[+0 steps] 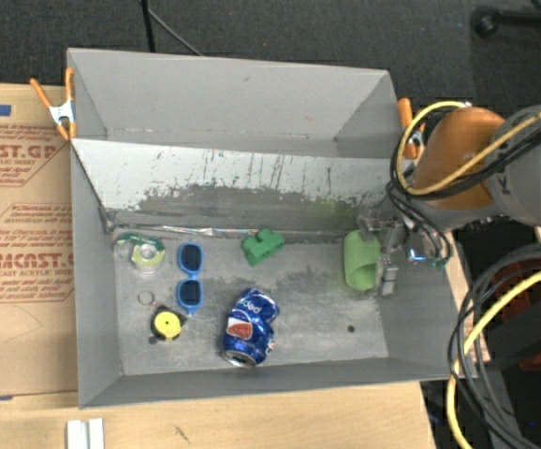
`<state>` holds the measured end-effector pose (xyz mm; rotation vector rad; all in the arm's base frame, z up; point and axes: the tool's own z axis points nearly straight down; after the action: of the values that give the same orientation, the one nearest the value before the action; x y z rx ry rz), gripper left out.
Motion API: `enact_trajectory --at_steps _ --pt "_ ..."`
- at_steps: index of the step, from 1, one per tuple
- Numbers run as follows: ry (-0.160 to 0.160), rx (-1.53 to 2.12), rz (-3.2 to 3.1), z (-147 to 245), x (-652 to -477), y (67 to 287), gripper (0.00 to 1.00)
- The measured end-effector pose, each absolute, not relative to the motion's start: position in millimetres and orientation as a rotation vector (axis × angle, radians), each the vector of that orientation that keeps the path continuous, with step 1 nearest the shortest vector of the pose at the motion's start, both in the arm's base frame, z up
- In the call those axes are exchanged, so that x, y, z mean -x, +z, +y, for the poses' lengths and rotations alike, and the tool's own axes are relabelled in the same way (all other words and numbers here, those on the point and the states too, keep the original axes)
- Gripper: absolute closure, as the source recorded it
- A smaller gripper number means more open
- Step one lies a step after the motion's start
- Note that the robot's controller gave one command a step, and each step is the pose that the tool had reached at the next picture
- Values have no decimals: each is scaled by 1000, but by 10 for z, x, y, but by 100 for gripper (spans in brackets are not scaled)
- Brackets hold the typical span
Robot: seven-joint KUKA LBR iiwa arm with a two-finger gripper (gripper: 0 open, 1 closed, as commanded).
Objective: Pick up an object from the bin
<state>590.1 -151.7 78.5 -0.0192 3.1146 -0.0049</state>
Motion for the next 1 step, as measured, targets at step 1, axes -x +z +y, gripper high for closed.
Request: enact_trajectory --at_steps 1 --pt "-9 19 3100 -1517 -5942 826 0"
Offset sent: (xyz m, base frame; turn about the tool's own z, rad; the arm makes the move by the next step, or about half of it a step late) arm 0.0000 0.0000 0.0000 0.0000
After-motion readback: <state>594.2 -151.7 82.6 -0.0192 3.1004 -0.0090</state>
